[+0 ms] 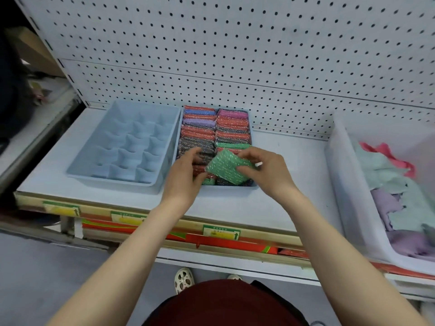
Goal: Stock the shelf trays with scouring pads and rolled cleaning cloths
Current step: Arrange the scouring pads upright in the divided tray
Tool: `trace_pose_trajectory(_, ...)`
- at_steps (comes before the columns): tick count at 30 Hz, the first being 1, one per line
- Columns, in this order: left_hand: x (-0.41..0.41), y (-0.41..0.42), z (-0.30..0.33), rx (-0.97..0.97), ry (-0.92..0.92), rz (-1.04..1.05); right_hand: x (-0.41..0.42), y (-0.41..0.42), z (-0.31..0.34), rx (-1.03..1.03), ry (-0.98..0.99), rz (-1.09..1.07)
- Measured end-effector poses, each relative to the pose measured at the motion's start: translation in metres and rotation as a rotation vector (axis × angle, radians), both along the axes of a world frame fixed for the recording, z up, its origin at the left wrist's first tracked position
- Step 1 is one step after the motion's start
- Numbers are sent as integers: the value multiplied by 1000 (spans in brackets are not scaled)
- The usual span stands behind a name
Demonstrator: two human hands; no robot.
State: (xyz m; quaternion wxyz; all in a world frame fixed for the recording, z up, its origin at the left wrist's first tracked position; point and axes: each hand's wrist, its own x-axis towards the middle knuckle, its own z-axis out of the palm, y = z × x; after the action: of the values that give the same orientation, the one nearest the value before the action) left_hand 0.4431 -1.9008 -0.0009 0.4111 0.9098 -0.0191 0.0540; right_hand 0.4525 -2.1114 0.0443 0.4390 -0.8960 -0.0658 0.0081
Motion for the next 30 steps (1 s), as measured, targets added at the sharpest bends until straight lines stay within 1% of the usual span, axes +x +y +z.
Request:
trace_pose_trajectory(1,-2,2,-3,94,-26,-30,-3,-3,1,-146,-57,34)
trace_pose_trajectory(3,-4,4,-6,189,-50,-59,-6,-8,7,-404,-145,101)
trace_pose_trajectory(6,-4,3,-7,233,-60,-57,0,-7,10,-575,-184,188)
trace_pose_trajectory(9,-4,3,-8,260,-73,-71,3,9,-9,-709,-139,304)
trace_pose_trajectory(11,-4,4,-9,259,-78,-65,6,13,-18,-683,-108,313)
trace_pose_trajectory(14,-4,6,-10,261,-92,-60,13,9,-14,-563,-51,292)
trace_pose_trajectory(16,-3,6,-11,259,-93,-55,14,8,-12,-516,-65,285)
trace_pose_trajectory(19,-3,5,-12,261,-101,-53,12,16,-19,-478,-89,295)
trace_pose_trajectory(21,-3,6,-13,264,-109,-56,15,19,-24,-495,-68,302)
trace_pose_trajectory(24,-3,7,-14,265,-110,-60,24,18,-19,-484,27,313)
trace_pose_trajectory(27,-3,7,-13,260,-110,-70,32,16,-9,-366,168,324)
trace_pose_trajectory(29,-3,8,-12,247,-110,-77,36,16,-8,-288,164,251)
trace_pose_trajectory(30,-3,8,-12,238,-109,-80,39,15,-11,-275,104,166)
